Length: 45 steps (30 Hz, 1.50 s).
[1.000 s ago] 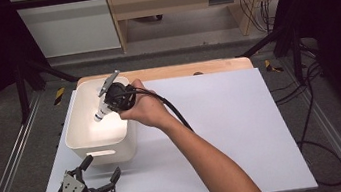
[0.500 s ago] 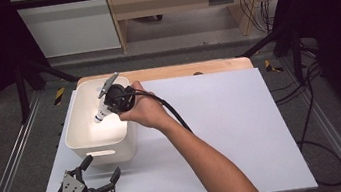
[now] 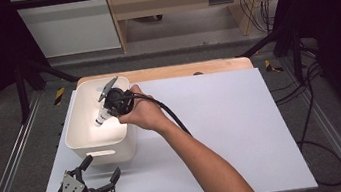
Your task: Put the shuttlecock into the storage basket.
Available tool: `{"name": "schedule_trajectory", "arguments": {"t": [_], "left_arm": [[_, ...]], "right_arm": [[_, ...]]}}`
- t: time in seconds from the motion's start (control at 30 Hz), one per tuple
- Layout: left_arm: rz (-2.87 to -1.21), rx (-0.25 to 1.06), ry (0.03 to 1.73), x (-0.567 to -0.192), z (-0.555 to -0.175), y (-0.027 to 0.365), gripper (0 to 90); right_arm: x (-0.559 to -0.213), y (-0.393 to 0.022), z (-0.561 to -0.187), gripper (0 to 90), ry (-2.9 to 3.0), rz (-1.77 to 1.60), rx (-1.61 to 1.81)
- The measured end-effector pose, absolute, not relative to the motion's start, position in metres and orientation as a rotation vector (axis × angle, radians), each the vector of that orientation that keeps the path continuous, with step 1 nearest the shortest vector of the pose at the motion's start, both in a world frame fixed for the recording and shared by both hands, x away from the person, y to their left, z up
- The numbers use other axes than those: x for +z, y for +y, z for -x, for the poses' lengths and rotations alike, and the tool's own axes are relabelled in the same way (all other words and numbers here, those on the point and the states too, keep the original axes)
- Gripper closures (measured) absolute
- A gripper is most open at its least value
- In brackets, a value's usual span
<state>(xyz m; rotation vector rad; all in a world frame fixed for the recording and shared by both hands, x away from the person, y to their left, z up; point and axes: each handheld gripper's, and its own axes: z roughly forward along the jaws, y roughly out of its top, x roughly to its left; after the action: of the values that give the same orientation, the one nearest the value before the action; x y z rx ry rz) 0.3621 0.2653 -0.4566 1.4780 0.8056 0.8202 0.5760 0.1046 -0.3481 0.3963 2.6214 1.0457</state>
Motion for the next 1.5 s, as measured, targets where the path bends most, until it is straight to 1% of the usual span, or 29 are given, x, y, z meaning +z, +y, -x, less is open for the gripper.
{"name": "schedule_trajectory", "arguments": {"t": [1.5], "left_arm": [[-1.48,0.82,0.805,-0.456,-0.362,0.265,3.5]], "right_arm": [[-0.362,0.105,-0.58,88.4,2.664,-0.418,0.985]]}}
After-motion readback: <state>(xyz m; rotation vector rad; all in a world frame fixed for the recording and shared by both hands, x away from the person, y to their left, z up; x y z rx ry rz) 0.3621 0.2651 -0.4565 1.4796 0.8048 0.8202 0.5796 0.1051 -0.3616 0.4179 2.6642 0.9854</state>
